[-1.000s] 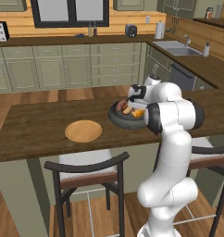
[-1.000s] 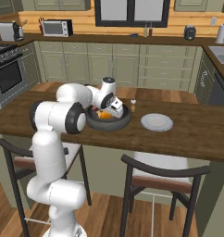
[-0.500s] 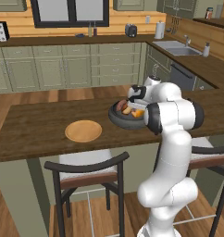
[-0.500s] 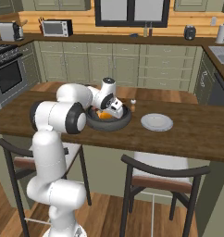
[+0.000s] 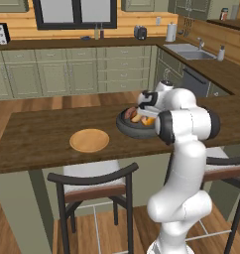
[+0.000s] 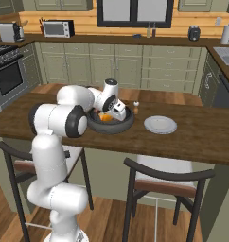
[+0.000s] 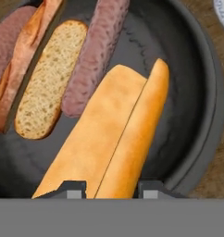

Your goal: Place one bun and one sausage from the bowl on each plate.

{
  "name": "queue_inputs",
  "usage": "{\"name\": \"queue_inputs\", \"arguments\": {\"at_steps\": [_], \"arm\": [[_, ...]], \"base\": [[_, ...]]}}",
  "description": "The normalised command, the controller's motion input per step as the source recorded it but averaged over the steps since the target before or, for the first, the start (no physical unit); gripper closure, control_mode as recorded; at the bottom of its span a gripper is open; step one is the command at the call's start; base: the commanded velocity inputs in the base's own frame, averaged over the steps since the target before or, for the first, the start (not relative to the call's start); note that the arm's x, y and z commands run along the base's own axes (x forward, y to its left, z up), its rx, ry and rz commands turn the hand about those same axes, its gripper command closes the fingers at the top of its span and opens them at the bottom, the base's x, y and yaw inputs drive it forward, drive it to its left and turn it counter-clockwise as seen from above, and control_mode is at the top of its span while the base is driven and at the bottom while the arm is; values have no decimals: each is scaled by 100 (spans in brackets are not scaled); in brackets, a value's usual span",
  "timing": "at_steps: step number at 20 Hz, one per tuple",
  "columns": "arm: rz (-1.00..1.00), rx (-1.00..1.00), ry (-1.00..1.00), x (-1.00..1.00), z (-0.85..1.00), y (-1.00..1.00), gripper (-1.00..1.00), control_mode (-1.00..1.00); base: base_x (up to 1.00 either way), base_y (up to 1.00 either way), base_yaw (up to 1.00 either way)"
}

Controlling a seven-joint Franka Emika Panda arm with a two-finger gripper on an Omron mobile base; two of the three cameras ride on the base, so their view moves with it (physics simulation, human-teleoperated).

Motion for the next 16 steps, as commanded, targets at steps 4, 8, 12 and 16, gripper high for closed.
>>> {"name": "queue_inputs", "arguments": {"at_steps": [4, 8, 12, 16], "arm": [[3, 0, -1, -57, 62, -2, 100, -100], [12, 0, 0, -38, 73, -30, 100, -100], [28, 2, 1, -7, 52, -84, 100, -100], [26, 4, -3, 0, 14, -99, 100, -100]], "base": [[0, 0, 0], [0, 0, 0], [0, 0, 0], [0, 0, 0]]}}
